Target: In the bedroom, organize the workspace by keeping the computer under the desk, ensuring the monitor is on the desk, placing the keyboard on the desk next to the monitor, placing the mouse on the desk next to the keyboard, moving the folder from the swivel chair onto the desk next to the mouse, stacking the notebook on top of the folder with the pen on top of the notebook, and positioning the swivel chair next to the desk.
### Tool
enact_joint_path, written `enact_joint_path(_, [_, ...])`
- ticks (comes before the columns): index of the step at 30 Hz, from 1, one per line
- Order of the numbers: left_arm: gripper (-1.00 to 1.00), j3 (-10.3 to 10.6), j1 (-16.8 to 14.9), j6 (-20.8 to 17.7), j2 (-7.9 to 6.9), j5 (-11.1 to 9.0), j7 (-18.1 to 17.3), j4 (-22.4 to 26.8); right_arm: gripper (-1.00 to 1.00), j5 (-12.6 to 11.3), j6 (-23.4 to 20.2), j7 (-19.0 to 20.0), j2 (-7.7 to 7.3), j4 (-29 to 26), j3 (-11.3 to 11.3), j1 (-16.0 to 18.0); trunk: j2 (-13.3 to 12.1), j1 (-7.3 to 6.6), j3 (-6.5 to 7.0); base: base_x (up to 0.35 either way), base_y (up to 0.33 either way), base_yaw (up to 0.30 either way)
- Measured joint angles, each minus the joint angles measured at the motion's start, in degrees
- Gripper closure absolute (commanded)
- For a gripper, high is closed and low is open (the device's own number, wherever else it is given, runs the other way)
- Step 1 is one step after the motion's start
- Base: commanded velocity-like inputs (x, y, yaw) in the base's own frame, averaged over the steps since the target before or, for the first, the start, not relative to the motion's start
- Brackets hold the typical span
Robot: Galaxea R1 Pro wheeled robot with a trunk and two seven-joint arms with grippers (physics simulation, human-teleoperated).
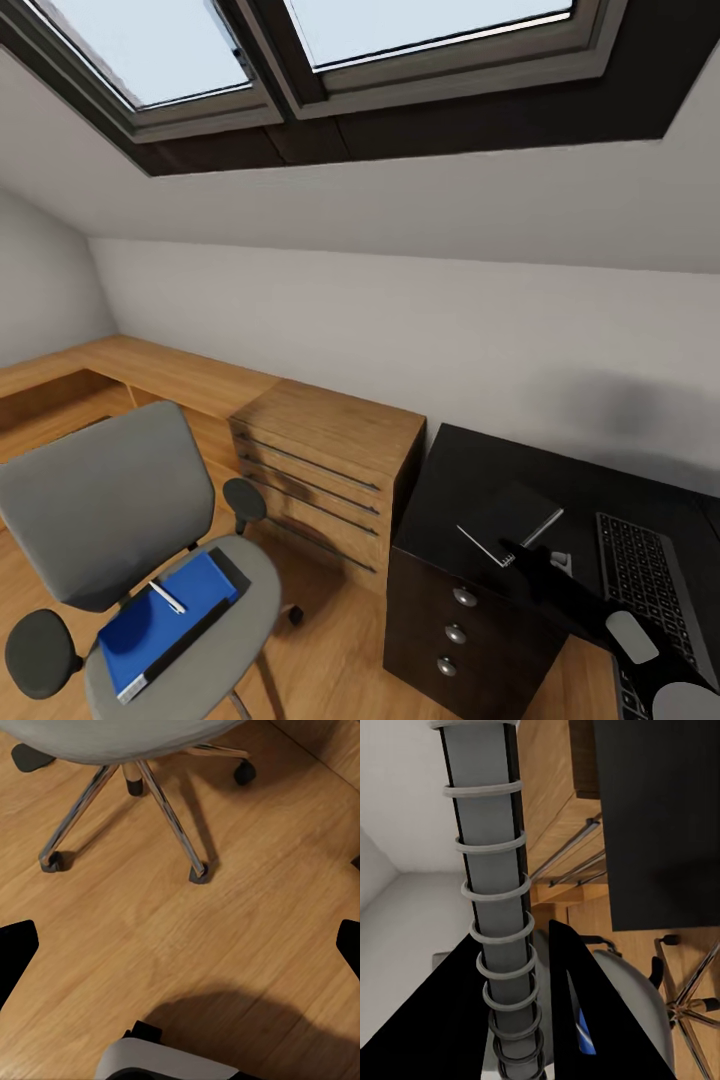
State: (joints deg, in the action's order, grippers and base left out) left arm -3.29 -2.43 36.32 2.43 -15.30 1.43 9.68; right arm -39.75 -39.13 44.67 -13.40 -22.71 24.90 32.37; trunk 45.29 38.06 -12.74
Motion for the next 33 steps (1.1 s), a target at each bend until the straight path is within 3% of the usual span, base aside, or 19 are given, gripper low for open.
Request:
enact_joint_path(25, [-1.0, -0.08, -0.03, -0.09, 0.03, -0.04, 0.02, 0.0, 1.0, -0.03, 0.23, 0.14, 0.13, -0.07, -0.01, 0.0, 10.04, 5.5, -4.5, 0.0, 0.0, 0.0])
enact_joint_path(33, [-1.0, -0.07, -0.01, -0.09, 0.01, -0.02, 0.07, 0.0, 1.0, -0.11, 0.56, 0.14, 0.36, -0.03, 0.01, 0.0, 10.06, 5.5, -4.5, 0.0, 0.0, 0.0])
